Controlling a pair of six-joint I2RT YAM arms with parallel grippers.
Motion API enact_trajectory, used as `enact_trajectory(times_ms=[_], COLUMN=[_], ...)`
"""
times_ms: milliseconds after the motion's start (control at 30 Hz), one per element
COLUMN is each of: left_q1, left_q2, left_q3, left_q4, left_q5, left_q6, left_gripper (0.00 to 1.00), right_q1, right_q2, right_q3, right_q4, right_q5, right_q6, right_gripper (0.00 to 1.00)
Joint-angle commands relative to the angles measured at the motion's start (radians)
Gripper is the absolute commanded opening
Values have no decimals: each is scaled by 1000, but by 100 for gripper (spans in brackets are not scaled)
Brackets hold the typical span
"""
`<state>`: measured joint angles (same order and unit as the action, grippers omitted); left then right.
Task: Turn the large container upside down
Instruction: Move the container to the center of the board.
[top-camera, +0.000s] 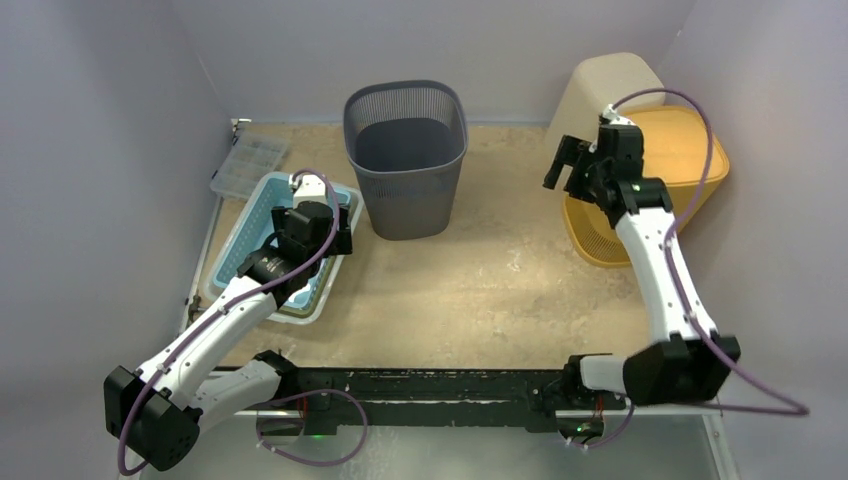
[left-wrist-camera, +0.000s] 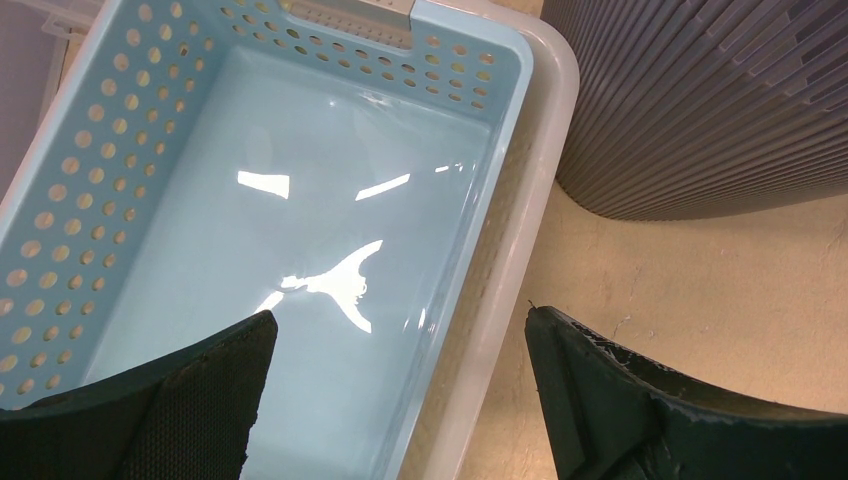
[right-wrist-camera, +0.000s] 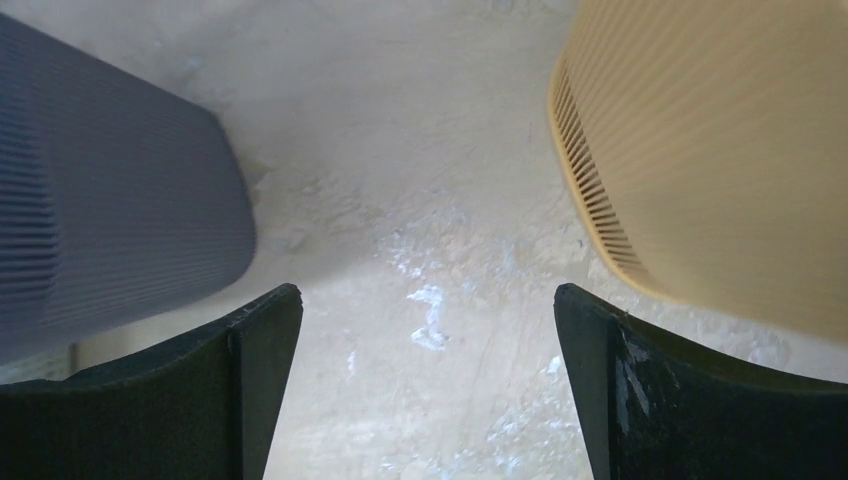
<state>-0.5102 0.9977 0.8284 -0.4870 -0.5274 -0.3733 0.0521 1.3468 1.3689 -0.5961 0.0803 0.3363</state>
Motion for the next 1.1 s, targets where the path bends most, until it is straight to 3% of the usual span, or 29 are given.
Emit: enact_trajectory(times_ms=[0,133,233,533,800,1067], left_q1=[9,9,9,9,9,8], left_q2=[-5,1,-2,-14,-13,-9], left_q3=[21,22,22,21,21,23], left_q4=[28,30,27,25,25,27], left_q5=[3,15,11,6,4,9], left_q6=[19,20,20,19,20,22], left_gripper=[94,94,94,94,94,94], right_q1=[0,-27,-138,-383,-391,-391], right_q2=[-218,-280,-244,-168,-129,-106], right_q3=[-16,22,70,93,58,45], right_q4=[-62,-115,-145,-35,57,33], right_q5=[21,318,349,5,-221,-256], right_q6=[99,131,142,105,50,33], right_gripper=[99,99,99,99,99,99])
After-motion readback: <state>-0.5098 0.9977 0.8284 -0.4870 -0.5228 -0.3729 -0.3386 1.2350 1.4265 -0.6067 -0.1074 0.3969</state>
